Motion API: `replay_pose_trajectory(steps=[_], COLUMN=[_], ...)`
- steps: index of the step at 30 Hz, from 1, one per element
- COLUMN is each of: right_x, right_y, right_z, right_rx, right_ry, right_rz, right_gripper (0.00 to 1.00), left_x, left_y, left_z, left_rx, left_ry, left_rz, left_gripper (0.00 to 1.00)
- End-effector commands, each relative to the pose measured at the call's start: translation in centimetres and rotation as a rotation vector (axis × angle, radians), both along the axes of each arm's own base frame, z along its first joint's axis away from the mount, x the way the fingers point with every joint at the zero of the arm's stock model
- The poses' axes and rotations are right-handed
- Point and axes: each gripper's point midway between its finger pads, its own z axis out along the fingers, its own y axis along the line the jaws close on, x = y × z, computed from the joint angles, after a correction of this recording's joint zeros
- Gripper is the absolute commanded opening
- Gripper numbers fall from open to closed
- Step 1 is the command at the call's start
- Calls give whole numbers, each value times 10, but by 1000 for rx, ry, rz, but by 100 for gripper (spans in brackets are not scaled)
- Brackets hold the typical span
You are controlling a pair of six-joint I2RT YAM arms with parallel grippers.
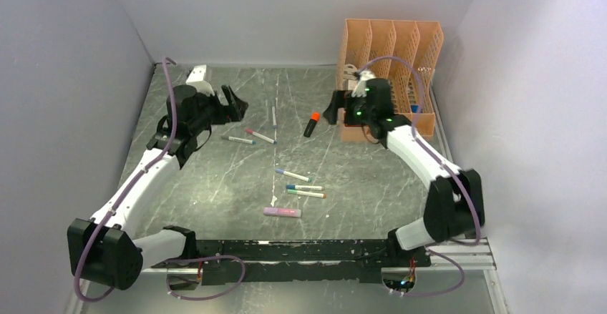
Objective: Open the pen caps
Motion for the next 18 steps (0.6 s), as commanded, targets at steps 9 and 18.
replay_pose_trajectory(steps=[9, 18], right_x=[-3, -1], right_y=[83, 64], right_z=[-77, -93], right_rx=[-156, -246], right_ry=[286, 308], right_rz=[72, -3], right_gripper=[100, 100], left_x=[-25, -15], left_y=[8, -5], left_z=[-75, -70], left_rx=[17, 40], left_ry=[314, 396], left_rz=[7, -63], left_gripper=[99, 99])
